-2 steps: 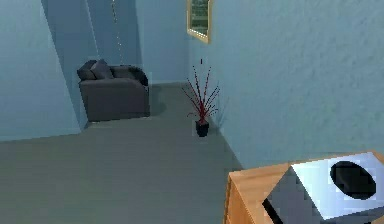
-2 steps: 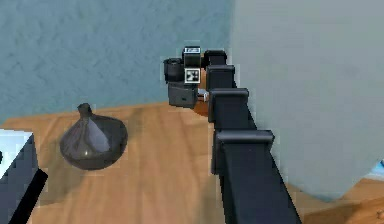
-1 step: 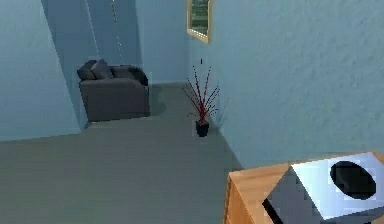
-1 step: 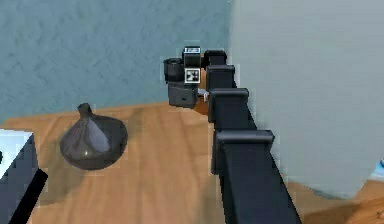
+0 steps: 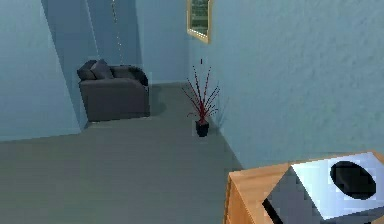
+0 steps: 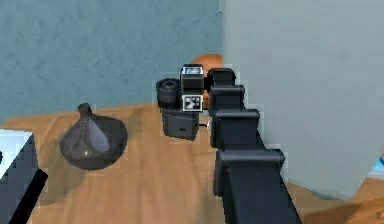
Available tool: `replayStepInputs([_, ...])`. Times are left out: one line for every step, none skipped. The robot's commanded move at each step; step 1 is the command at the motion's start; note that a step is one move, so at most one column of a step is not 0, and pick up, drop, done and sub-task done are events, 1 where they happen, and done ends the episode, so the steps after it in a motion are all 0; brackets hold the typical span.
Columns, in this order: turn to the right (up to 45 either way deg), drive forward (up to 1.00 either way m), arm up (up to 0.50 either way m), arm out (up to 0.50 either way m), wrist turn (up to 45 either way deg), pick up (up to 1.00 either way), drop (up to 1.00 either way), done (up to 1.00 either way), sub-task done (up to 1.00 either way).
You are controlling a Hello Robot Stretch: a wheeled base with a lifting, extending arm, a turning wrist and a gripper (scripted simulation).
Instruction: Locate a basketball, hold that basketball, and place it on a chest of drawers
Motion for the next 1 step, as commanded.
replayStepInputs([0.0, 0.0, 0.0, 0.0, 0.0, 0.0, 0.0, 1.0, 0.0])
